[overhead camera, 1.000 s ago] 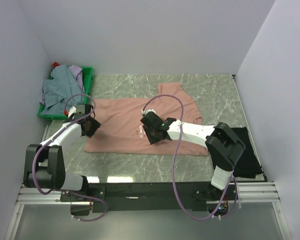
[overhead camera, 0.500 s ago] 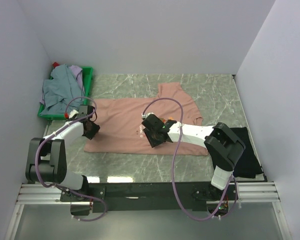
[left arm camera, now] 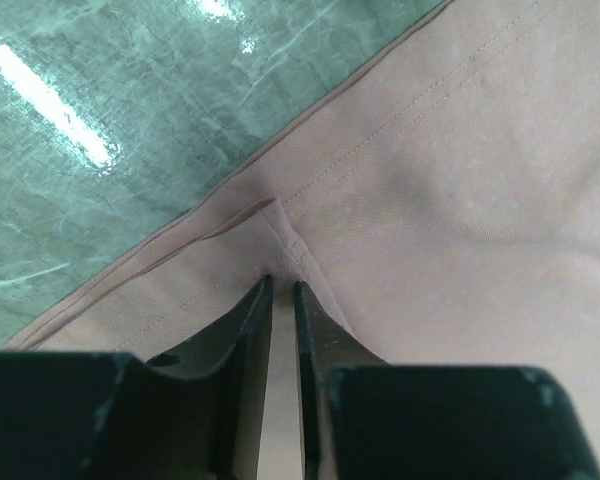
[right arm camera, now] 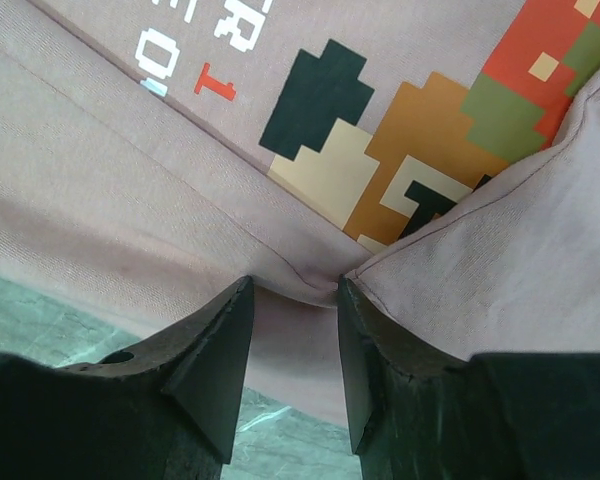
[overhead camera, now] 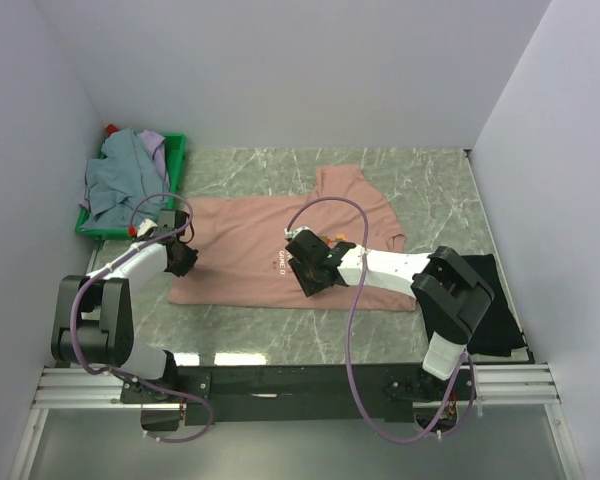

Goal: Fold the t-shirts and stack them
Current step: Fold the tshirt

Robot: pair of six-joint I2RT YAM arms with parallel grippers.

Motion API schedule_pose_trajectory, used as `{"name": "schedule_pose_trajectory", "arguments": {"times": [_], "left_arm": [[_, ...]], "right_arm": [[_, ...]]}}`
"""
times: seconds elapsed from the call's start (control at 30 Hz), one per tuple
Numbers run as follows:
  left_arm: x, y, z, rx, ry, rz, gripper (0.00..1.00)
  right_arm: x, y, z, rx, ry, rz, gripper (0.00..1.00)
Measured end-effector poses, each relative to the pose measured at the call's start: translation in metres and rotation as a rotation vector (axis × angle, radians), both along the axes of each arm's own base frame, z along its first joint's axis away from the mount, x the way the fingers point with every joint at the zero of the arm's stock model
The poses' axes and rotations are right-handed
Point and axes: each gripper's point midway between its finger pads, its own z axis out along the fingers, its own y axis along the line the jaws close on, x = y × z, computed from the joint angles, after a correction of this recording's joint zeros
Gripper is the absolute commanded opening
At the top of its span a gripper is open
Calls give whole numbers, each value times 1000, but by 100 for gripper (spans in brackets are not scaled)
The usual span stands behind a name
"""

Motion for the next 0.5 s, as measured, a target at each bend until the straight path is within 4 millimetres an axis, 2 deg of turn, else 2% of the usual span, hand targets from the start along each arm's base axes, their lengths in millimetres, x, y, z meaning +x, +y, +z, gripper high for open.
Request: {"name": "schedule_pose_trajectory", "arguments": {"times": [0.5], "left_arm": [[0, 0, 0, 0, -1, -1, 21]], "right_arm": [[-4, -1, 0, -5, -3, 27, 48]]}}
